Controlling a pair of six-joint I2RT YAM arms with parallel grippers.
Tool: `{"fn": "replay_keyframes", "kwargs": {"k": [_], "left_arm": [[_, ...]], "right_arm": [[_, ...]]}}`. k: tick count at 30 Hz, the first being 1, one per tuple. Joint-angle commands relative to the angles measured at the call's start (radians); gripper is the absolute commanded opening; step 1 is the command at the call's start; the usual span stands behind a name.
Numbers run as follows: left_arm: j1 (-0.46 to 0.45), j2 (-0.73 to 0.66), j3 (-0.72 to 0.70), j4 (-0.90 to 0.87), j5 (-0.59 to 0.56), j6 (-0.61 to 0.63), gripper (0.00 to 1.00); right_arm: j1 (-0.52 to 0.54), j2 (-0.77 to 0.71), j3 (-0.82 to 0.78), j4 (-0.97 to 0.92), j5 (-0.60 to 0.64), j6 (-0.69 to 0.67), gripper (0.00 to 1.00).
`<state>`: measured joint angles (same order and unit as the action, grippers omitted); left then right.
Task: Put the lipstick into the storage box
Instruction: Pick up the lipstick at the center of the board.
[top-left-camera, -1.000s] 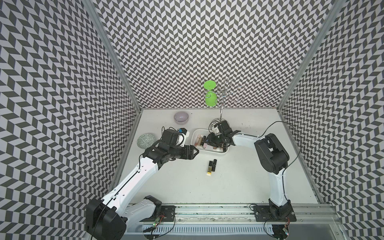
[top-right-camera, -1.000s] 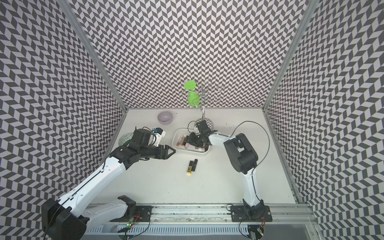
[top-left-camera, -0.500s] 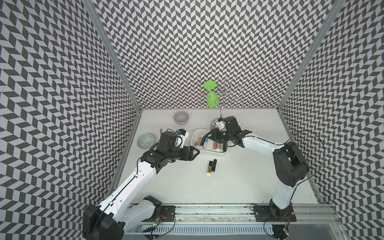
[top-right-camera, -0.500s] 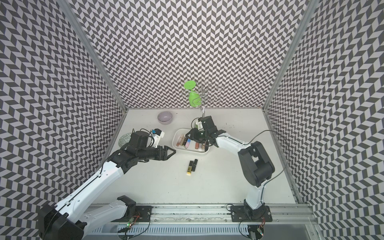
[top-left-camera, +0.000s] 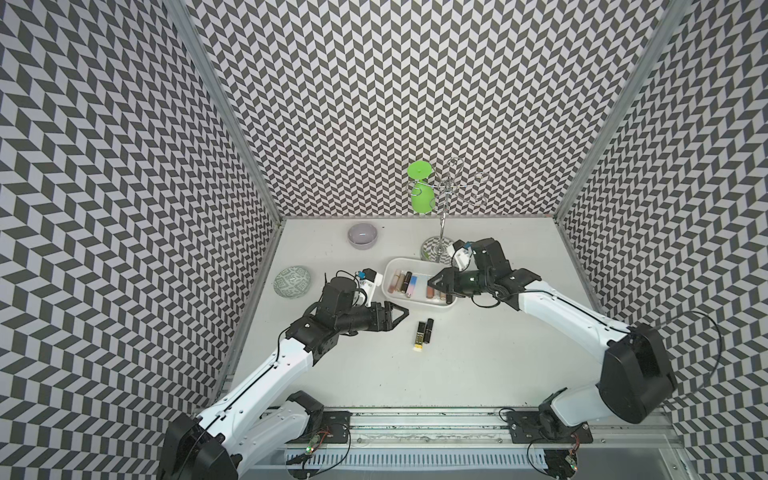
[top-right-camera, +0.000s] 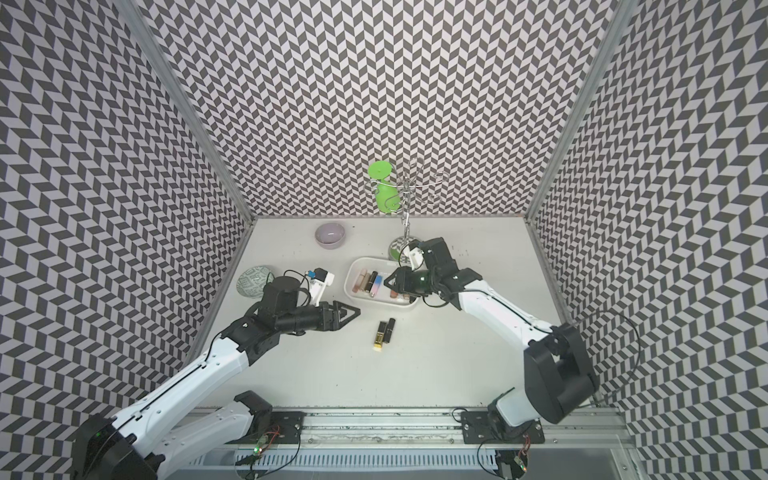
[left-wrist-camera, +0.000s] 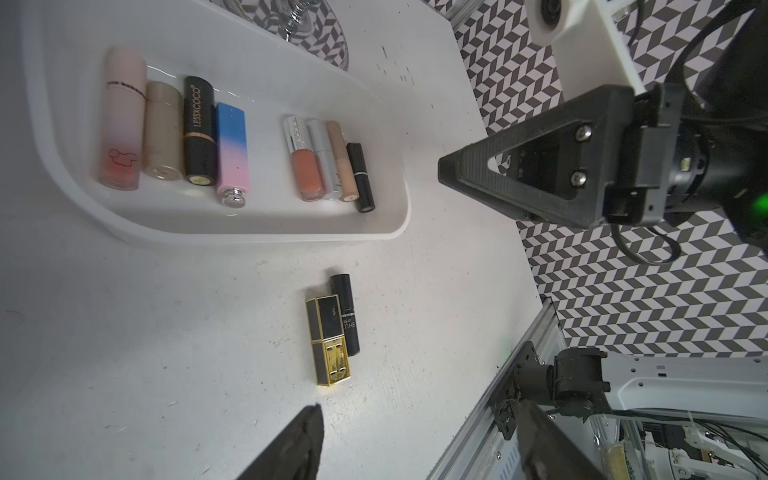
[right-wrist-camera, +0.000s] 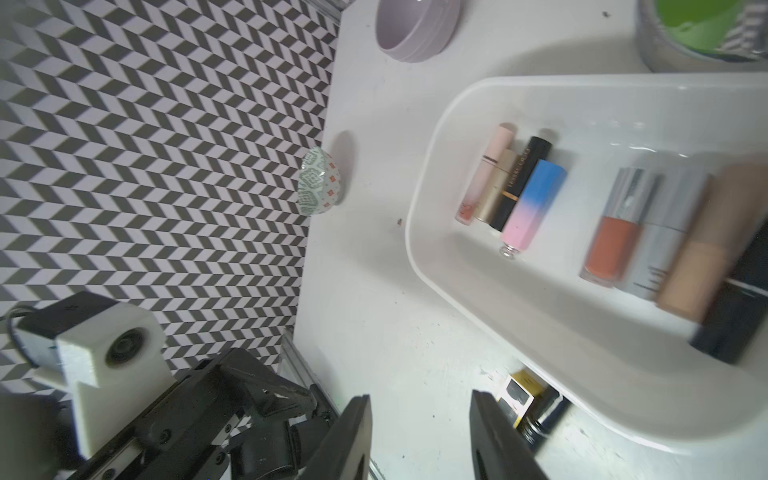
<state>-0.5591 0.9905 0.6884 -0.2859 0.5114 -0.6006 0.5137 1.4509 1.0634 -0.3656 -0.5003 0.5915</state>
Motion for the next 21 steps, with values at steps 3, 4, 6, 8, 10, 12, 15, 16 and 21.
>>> {"fn": "replay_keyframes", "kwargs": {"k": [3, 4, 6, 8, 10, 12, 15, 16, 21], "left_arm": [[-0.134, 0.115, 0.028, -0.012, -0.166, 0.023, 0.76], [-0.157, 0.141, 0.032, -0.02, -0.197, 0.028, 0.76], [-0.19, 0.187, 0.036, -0.032, -0.238, 0.036, 0.76], [-0.216, 0.24, 0.048, -0.054, -0.286, 0.041, 0.76], [-0.239, 0.286, 0.059, -0.069, -0.322, 0.048, 0.76], [-0.264, 0.331, 0.069, -0.078, -0.35, 0.054, 0.76], [-0.297, 0.398, 0.09, -0.08, -0.372, 0.069, 0.75], [-0.309, 0.421, 0.101, -0.086, -0.386, 0.073, 0.75], [-0.342, 0.524, 0.171, -0.154, -0.46, 0.099, 0.73]], "right_arm": [[-0.001, -0.135, -0.124, -0.186, 0.165, -0.107, 0.44], [0.001, -0.157, -0.149, -0.195, 0.177, -0.11, 0.44], [0.008, -0.195, -0.195, -0.202, 0.188, -0.107, 0.44], [0.015, -0.23, -0.24, -0.207, 0.192, -0.101, 0.44], [0.019, -0.252, -0.274, -0.21, 0.19, -0.095, 0.45], [0.02, -0.27, -0.298, -0.206, 0.187, -0.089, 0.45], [0.02, -0.287, -0.319, -0.206, 0.183, -0.084, 0.45], [0.02, -0.292, -0.322, -0.207, 0.183, -0.082, 0.45], [0.021, -0.313, -0.339, -0.207, 0.184, -0.079, 0.45]]}}
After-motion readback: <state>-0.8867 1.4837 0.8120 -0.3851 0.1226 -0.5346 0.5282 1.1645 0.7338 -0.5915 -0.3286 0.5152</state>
